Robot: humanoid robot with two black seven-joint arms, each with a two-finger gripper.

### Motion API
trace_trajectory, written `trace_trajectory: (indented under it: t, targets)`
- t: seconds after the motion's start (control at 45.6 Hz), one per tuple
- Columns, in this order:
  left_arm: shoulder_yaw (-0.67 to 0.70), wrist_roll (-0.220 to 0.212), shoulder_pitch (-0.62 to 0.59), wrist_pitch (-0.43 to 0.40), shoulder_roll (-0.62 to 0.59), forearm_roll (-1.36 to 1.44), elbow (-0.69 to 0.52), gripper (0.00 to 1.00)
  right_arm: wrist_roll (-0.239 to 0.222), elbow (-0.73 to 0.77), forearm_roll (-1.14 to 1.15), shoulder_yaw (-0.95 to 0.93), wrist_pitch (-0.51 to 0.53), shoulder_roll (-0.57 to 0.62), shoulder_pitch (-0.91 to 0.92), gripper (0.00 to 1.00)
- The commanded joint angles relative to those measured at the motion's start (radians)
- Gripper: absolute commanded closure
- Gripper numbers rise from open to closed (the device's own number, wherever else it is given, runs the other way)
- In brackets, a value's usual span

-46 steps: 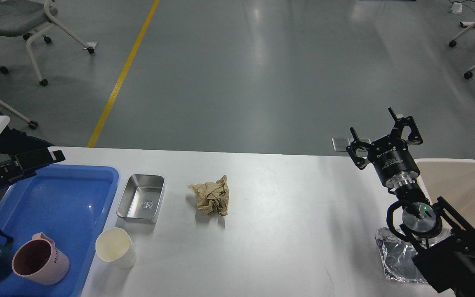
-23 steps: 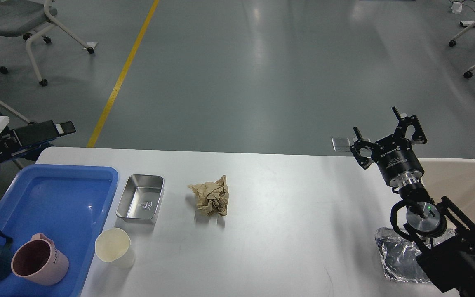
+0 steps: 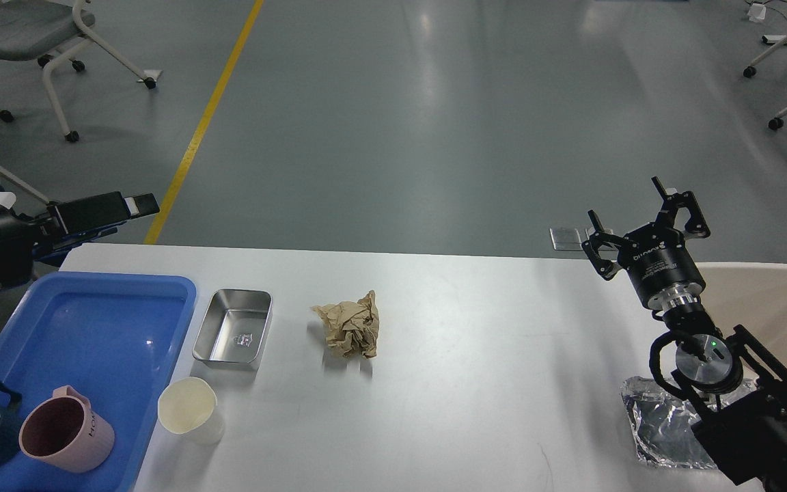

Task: Tidy desktop
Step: 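Raise the left gripper away from the mug, then reach the left gripper to the edge of the steel tin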

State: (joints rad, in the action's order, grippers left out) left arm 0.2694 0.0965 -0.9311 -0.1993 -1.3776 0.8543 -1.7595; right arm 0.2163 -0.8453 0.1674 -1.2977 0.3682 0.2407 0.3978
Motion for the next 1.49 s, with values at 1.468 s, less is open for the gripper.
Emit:
trace_trajectory:
  t: [1.468]
  targets:
    - [-0.157, -0.08, 0.156, -0.041, 0.502, 0.077, 0.564, 0.04, 0.0, 0.0, 0.001, 0.0, 0.009, -0.001, -0.013, 0.0]
